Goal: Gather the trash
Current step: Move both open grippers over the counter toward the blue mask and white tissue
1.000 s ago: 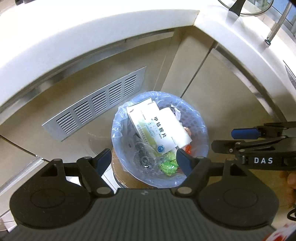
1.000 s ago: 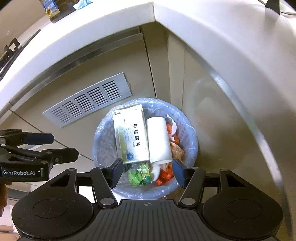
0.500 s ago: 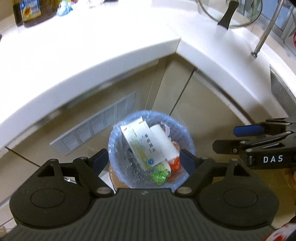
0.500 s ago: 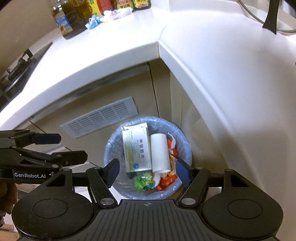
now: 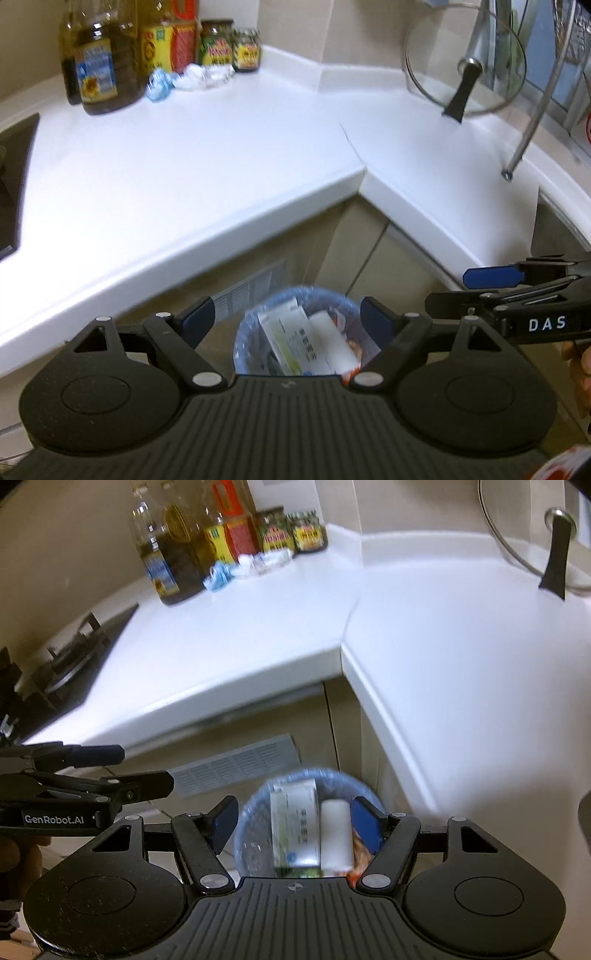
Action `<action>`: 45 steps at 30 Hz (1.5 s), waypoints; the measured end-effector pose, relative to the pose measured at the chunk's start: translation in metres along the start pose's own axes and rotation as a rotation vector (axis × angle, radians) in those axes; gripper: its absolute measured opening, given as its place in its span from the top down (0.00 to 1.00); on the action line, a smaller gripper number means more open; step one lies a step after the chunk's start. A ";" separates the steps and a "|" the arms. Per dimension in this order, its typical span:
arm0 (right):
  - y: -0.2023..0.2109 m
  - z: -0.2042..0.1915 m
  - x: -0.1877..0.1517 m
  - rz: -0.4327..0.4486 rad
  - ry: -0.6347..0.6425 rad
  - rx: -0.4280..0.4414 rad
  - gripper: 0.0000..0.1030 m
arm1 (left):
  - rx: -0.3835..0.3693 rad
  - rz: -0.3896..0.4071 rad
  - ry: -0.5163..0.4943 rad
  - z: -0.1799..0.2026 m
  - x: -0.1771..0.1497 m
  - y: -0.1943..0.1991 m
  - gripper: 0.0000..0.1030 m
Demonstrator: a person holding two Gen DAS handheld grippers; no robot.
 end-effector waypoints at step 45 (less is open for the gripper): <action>-0.082 -0.037 0.221 0.297 0.125 0.102 0.32 | 0.329 0.173 0.045 -0.174 0.173 -0.098 0.15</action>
Point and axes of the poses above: each gripper's, at about its wrist camera, not at the fingertips, and y roughly against the way its jaws point, z to its right, x to its top, the point moved 9 cm from there along -y, roughly the way its jaws point, and after that the axes turned 14 degrees about -y, right-handed, at the moved point
